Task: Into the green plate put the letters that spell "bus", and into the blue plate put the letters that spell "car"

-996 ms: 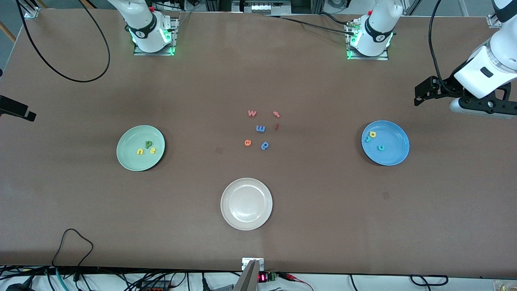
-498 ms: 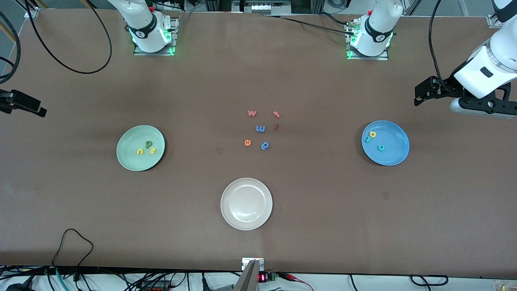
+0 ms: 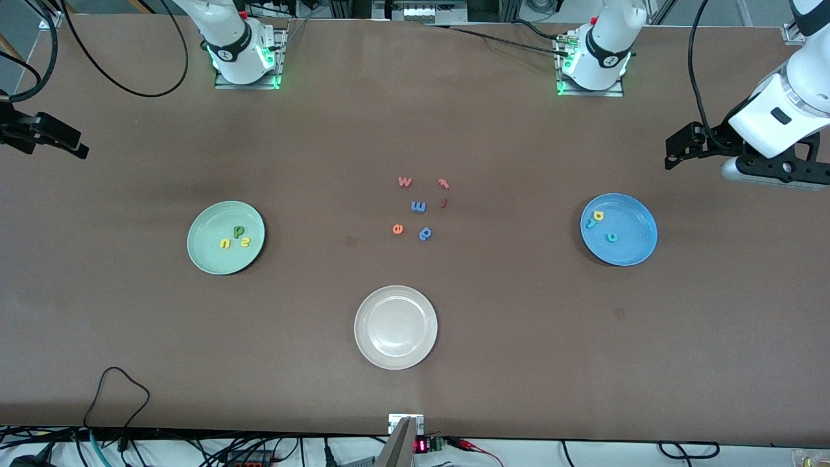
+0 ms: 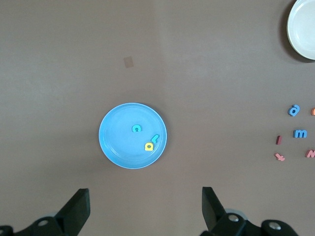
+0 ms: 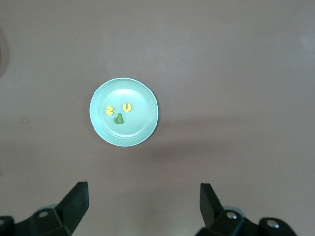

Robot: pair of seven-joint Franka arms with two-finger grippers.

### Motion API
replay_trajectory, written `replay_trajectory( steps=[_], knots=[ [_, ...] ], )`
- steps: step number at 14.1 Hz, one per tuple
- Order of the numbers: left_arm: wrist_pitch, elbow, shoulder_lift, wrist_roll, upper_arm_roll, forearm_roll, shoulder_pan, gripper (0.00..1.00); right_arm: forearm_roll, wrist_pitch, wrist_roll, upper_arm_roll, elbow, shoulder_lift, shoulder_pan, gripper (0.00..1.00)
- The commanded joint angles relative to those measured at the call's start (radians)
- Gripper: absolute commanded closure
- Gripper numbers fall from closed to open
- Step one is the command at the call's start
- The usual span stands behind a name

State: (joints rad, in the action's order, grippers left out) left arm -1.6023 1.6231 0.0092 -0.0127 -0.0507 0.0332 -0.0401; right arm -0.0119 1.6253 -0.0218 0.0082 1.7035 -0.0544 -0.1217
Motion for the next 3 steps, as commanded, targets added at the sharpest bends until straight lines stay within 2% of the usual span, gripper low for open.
replay_trajectory(
  steps=[1,3],
  knots=[
    [0.007,0.015,-0.021,-0.009,0.002,-0.021,-0.004,0.0,0.007,-0.007,-0.018,0.009,0.025,-0.028,-0.009,0.0],
    [0.007,0.015,-0.021,-0.009,0.002,-0.021,-0.003,0.0,0.007,-0.007,-0.018,0.009,0.024,-0.03,-0.009,0.0]
  ],
)
